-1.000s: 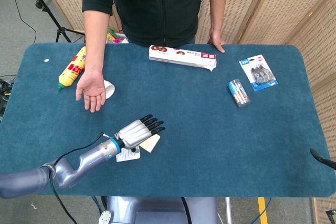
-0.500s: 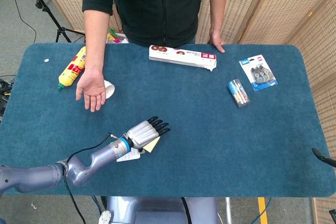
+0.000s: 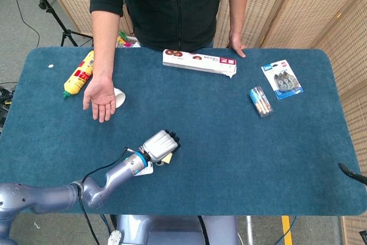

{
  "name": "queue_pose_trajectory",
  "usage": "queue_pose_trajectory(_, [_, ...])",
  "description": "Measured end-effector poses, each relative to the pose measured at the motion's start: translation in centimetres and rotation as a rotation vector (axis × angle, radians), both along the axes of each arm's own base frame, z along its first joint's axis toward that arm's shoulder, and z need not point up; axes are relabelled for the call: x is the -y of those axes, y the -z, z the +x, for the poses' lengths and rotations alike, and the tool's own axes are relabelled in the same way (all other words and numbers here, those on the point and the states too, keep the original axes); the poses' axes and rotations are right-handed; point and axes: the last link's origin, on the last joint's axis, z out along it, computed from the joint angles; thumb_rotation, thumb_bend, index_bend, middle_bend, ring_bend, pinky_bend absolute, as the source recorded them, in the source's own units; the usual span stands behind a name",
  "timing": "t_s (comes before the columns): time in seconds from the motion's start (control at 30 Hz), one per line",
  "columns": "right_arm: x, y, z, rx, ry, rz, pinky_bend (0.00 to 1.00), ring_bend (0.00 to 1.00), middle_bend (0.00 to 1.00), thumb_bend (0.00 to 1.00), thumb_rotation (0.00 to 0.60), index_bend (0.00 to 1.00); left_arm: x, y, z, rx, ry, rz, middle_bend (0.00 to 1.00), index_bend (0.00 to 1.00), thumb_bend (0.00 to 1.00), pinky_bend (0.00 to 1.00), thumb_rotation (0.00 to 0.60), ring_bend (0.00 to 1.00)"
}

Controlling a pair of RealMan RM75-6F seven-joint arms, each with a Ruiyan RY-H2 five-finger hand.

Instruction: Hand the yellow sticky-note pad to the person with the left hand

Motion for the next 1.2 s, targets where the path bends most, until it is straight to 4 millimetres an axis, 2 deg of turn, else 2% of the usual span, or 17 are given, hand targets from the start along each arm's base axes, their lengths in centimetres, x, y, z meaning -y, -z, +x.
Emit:
queue_pose_trajectory(0.17, [-0.1, 0.0, 0.1, 0.007, -0.006, 0.002, 0.0, 0.0, 0.0, 0.0, 0.6, 0.0, 0.1, -0.7, -0.2, 0.045, 0.008, 0.042, 0.63, 0.7, 0.0, 0.53, 0.6, 0.43])
queue_pose_trajectory(0.4, [-0.2, 0.0, 0.3, 0.015, -0.013, 0.007, 0.0, 0.0, 0.0, 0.0, 0.6, 0.0, 0.2, -3.3, 0.2, 0.088, 0.063, 0.094, 0.63, 0.7, 0.0, 0.53, 0.6, 0.43])
queue_pose_trajectory(0.5, [-0.3, 0.1, 0.4, 0.016, -0.018, 0.012, 0.0, 0.0, 0.0, 0.0, 0.6, 0.0, 0.4, -5.2, 0.8, 0.107, 0.118, 0.126, 0.63, 0.7, 0.0, 0.53, 0.6, 0.43])
queue_pose_trajectory(0.73, [-0.4, 0.2, 0.7, 0.026, -0.027, 0.022, 0.0, 0.0, 0.0, 0.0, 0.6, 0.0, 1.1, -11.7, 1.5, 0.064, 0.31, 0.286, 0.63, 0.7, 0.0, 0.53, 0.6, 0.43])
queue_pose_trajectory(0.8, [-0.5, 0.1, 0.7, 0.029, -0.03, 0.021, 0.0, 0.0, 0.0, 0.0, 0.6, 0.0, 1.0, -13.3, 1.1, 0.024, 0.344, 0.341, 0.63, 0.7, 0.0, 0.53, 0.6, 0.43])
queue_pose_trajectory(0.93, [-0.6, 0.1, 0.9, 0.035, -0.039, 0.025, 0.0, 0.0, 0.0, 0.0, 0.6, 0.0, 0.3, -17.0, -1.2, -0.087, 0.329, 0.453, 0.63, 0.7, 0.0, 0.53, 0.6, 0.43])
queue_pose_trajectory(1.03, [-0.7, 0.2, 1.1, 0.037, -0.047, 0.031, 0.0, 0.0, 0.0, 0.0, 0.6, 0.0, -0.1, -18.4, -2.9, -0.111, 0.242, 0.483, 0.63, 0.7, 0.0, 0.53, 0.6, 0.43])
queue_pose_trajectory(1.2, [-0.8, 0.4, 1.4, 0.037, -0.057, 0.04, 0.0, 0.0, 0.0, 0.0, 0.6, 0.0, -0.7, -19.1, -4.8, -0.106, 0.088, 0.51, 0.63, 0.7, 0.0, 0.53, 0.6, 0.43])
